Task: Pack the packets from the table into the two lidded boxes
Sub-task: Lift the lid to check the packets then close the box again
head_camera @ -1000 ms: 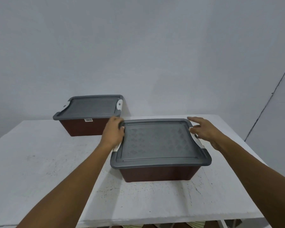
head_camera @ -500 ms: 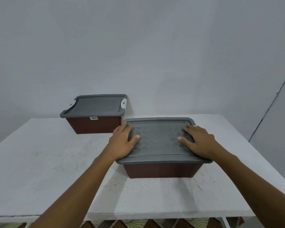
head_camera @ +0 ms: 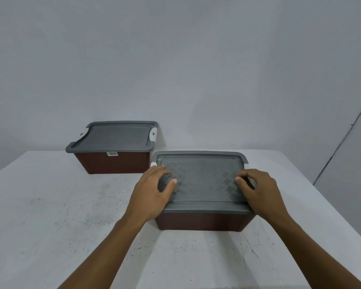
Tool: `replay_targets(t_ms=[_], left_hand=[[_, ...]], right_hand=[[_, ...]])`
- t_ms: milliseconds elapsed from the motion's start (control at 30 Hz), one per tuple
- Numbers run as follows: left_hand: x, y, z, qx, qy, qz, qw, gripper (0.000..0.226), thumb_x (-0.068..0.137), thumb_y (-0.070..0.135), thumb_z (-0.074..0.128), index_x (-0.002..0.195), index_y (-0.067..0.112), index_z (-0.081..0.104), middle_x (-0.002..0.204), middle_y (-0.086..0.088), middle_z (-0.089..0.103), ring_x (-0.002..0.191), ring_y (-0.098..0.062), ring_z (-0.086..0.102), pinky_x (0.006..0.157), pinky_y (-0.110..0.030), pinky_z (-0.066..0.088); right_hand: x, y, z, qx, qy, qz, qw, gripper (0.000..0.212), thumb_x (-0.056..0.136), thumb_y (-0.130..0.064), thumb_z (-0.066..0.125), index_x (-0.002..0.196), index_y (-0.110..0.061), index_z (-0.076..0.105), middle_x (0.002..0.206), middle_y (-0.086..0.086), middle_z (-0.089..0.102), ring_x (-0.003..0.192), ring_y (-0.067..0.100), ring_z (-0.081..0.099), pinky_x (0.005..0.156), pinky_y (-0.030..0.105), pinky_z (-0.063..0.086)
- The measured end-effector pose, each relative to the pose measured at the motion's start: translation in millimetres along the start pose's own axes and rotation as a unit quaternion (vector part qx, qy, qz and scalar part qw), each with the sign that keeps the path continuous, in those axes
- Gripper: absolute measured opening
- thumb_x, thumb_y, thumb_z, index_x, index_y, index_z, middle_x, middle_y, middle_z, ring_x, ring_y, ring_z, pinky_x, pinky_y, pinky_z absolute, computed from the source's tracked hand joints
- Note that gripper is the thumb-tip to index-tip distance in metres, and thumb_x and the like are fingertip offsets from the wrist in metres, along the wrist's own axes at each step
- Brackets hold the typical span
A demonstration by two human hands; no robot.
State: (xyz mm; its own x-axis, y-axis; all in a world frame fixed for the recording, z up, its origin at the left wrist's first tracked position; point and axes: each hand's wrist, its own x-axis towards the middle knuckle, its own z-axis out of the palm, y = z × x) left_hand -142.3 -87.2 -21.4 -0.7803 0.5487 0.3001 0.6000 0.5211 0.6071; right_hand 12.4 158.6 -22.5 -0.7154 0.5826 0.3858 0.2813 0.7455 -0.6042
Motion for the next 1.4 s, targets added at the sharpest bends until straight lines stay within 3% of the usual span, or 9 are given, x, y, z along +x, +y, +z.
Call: replay_targets(t_ms=[133, 300, 533, 733, 867, 1167, 1233, 1300, 1400], left_hand=[[27, -5, 5, 0.029, -0.004, 0.017, 0.999, 0.043, 0.094, 0.049, 0.051, 0.130, 0.025, 0.055, 0.141, 0.007, 0.050, 0.133, -0.013, 0.041, 0.108, -0.028, 0.029], [65, -10, 10, 0.089, 0.051, 0.065, 0.993, 0.050, 0.095, 0.046, 0.044, 0.133, 0.015, 0.056, 0.142, -0.001, 0.051, 0.139, -0.017, 0.036, 0.120, -0.031, 0.012], [131, -22, 19, 0.223, 0.059, 0.070, 0.970, 0.061, 0.096, 0.049, 0.019, 0.085, 0.016, 0.069, 0.095, -0.003, 0.068, 0.100, -0.017, 0.061, 0.120, -0.039, 0.019], [160, -34, 19, 0.239, 0.029, 0.078, 0.967, 0.064, 0.097, 0.054, 0.017, 0.074, 0.018, 0.065, 0.078, 0.001, 0.064, 0.080, -0.013, 0.060, 0.120, -0.037, 0.015], [170, -51, 15, 0.249, 0.035, 0.080, 0.964, 0.057, 0.096, 0.051, 0.022, 0.075, 0.017, 0.062, 0.083, -0.001, 0.066, 0.089, -0.015, 0.060, 0.121, -0.034, 0.015], [193, -75, -5, 0.284, 0.028, 0.050, 0.957, 0.046, 0.099, 0.042, 0.030, 0.107, 0.017, 0.068, 0.112, -0.001, 0.069, 0.112, -0.022, 0.059, 0.120, -0.037, 0.012], [198, -77, -5, 0.287, 0.037, 0.040, 0.956, 0.043, 0.100, 0.039, 0.032, 0.105, 0.016, 0.069, 0.108, -0.003, 0.070, 0.111, -0.025, 0.059, 0.119, -0.038, 0.015], [203, -78, -4, 0.280, 0.047, 0.044, 0.958, 0.044, 0.097, 0.041, 0.032, 0.094, 0.017, 0.069, 0.094, -0.001, 0.069, 0.095, -0.022, 0.061, 0.115, -0.042, 0.030], [206, -82, -4, 0.233, 0.045, 0.039, 0.971, 0.050, 0.090, 0.056, 0.030, 0.090, 0.020, 0.065, 0.090, 0.006, 0.065, 0.081, -0.017, 0.059, 0.081, -0.038, 0.052]], right_hand=[[24, 3, 8, -0.007, -0.003, 0.005, 1.000, 0.014, 0.092, -0.029, 0.061, 0.098, -0.019, 0.069, 0.102, -0.004, 0.065, 0.089, 0.010, 0.054, 0.082, 0.024, 0.040], [67, 6, 21, -0.040, -0.006, 0.016, 0.999, 0.012, 0.092, -0.029, 0.060, 0.094, -0.021, 0.068, 0.100, -0.003, 0.067, 0.086, 0.011, 0.055, 0.078, 0.026, 0.042], [139, 8, 49, -0.055, -0.016, 0.039, 0.998, 0.015, 0.091, -0.029, 0.061, 0.096, -0.019, 0.070, 0.101, 0.001, 0.070, 0.084, 0.016, 0.060, 0.078, 0.033, 0.050], [162, 5, 61, -0.044, -0.017, 0.035, 0.998, 0.019, 0.088, -0.030, 0.067, 0.095, -0.013, 0.072, 0.102, 0.004, 0.070, 0.085, 0.015, 0.057, 0.081, 0.031, 0.046], [169, -5, 73, -0.022, -0.010, 0.010, 1.000, 0.018, 0.087, -0.030, 0.070, 0.090, -0.013, 0.073, 0.095, 0.002, 0.070, 0.082, 0.014, 0.057, 0.080, 0.028, 0.043], [192, -22, 105, -0.024, -0.002, -0.042, 0.999, 0.017, 0.083, -0.034, 0.072, 0.081, -0.017, 0.071, 0.085, -0.005, 0.064, 0.079, 0.011, 0.055, 0.073, 0.025, 0.038], [199, -21, 110, -0.030, -0.006, -0.045, 0.999, 0.015, 0.082, -0.034, 0.072, 0.081, -0.019, 0.070, 0.089, -0.006, 0.063, 0.085, 0.012, 0.053, 0.075, 0.026, 0.038], [207, -18, 114, -0.029, -0.013, -0.036, 0.999, 0.014, 0.083, -0.032, 0.072, 0.084, -0.019, 0.069, 0.092, -0.005, 0.063, 0.085, 0.012, 0.053, 0.076, 0.026, 0.039], [210, -13, 117, -0.026, -0.009, -0.017, 0.999, 0.009, 0.085, -0.027, 0.068, 0.087, -0.019, 0.068, 0.093, -0.002, 0.067, 0.081, 0.013, 0.056, 0.074, 0.027, 0.041]])
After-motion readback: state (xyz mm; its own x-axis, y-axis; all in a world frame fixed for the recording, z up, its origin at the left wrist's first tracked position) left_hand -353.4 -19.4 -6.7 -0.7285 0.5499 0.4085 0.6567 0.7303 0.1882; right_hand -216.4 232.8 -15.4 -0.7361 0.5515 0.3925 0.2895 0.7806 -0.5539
